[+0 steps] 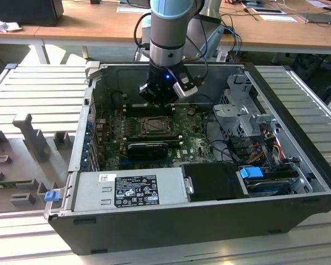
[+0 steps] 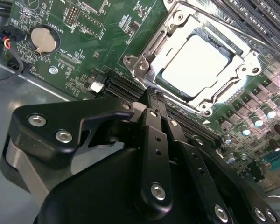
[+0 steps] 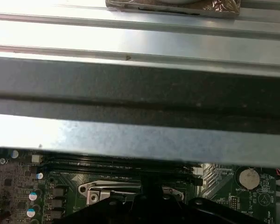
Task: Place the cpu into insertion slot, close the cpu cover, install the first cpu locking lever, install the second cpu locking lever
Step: 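Install the first cpu locking lever, then install the second cpu locking lever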
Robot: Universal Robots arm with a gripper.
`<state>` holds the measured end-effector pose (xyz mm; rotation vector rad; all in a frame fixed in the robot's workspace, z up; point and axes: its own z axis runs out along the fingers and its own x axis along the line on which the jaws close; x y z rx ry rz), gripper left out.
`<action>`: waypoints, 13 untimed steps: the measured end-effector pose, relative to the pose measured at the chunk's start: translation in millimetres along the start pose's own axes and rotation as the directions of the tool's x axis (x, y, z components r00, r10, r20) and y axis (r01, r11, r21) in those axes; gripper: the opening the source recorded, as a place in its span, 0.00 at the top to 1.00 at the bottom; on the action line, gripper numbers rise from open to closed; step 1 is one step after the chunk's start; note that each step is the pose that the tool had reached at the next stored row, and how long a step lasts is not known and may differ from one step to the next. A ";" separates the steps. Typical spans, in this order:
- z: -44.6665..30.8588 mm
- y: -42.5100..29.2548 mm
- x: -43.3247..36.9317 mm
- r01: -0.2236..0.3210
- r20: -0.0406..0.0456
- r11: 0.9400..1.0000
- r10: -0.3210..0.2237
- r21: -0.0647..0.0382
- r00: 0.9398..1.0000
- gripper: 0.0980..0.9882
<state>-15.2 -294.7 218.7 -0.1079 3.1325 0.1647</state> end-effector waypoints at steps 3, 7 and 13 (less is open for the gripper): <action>-0.1 -1.3 0.1 0.000 0.000 1.000 0.000 0.000 1.000 0.99; -0.2 -2.4 0.2 0.000 0.000 1.000 0.000 0.000 1.000 0.99; -0.8 -7.3 0.5 0.000 0.000 1.000 0.000 0.000 1.000 0.99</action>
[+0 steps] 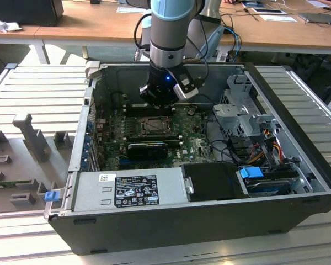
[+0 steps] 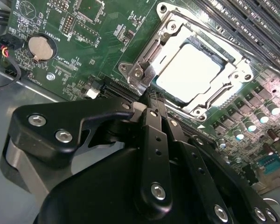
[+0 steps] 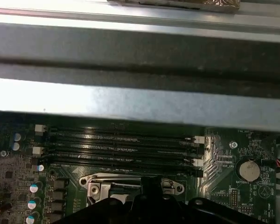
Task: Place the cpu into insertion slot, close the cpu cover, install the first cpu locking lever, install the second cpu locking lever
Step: 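Install the second cpu locking lever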
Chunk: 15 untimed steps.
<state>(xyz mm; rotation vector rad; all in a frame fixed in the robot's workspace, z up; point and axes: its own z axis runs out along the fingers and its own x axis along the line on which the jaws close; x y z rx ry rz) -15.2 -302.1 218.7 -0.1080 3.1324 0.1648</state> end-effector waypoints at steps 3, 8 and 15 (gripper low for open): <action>-0.2 -1.6 0.1 0.000 0.000 1.000 0.000 0.000 1.000 0.99; -4.1 -1.6 0.1 0.000 0.000 1.000 0.000 0.000 1.000 0.99; -24.2 0.1 0.0 0.000 0.000 1.000 0.000 0.000 1.000 0.99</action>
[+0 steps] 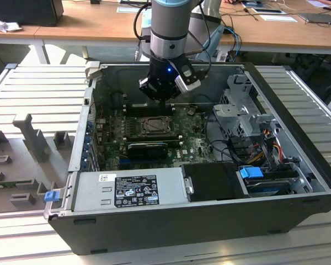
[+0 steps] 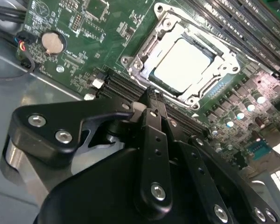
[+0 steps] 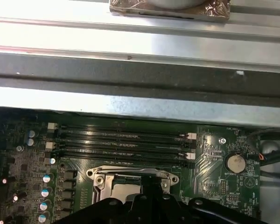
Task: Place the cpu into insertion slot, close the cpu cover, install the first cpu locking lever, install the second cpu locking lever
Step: 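Install the second cpu locking lever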
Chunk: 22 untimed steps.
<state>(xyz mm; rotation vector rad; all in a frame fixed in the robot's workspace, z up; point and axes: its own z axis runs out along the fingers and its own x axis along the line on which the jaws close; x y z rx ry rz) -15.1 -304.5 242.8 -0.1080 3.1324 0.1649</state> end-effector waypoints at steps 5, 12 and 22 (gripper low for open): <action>-0.9 -8.9 0.7 0.000 0.000 1.000 0.000 0.000 1.000 0.99; -2.3 -22.1 1.5 0.000 0.000 1.000 0.000 0.000 1.000 0.99; -3.6 -38.3 2.6 0.000 0.000 1.000 0.000 0.000 1.000 0.99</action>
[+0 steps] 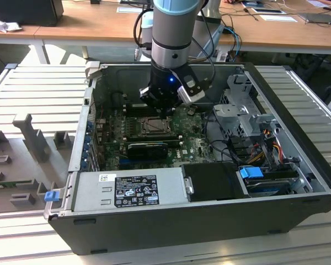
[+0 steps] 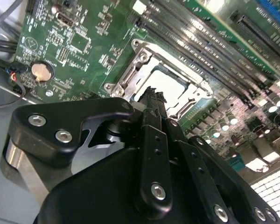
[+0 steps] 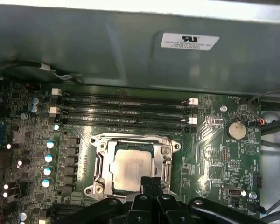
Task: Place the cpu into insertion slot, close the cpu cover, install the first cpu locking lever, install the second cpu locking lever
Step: 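Install the second cpu locking lever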
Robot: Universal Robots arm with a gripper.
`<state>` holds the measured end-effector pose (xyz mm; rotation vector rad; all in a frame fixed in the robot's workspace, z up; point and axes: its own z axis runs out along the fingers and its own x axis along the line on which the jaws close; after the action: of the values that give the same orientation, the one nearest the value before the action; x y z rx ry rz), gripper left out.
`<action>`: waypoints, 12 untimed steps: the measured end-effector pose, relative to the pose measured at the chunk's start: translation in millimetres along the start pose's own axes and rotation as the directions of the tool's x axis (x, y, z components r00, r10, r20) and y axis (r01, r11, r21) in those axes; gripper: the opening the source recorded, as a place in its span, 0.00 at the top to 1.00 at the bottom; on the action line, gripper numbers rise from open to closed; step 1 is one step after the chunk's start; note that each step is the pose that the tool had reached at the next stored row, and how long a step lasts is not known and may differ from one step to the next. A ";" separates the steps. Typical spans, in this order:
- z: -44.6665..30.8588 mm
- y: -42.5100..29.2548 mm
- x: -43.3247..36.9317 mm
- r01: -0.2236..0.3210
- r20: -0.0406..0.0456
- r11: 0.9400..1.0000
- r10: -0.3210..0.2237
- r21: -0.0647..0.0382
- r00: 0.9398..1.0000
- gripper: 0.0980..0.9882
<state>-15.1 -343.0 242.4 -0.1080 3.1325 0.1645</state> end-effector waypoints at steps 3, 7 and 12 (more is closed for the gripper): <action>0.3 -6.0 0.4 0.000 0.000 1.000 0.000 0.000 1.000 0.99; 3.1 -12.6 1.0 -0.006 0.000 1.000 0.006 0.000 1.000 0.99; 3.1 -24.0 2.1 -0.008 0.000 1.000 0.008 0.000 1.000 0.99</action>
<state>-15.6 -366.6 236.8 -0.0956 3.1330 0.1652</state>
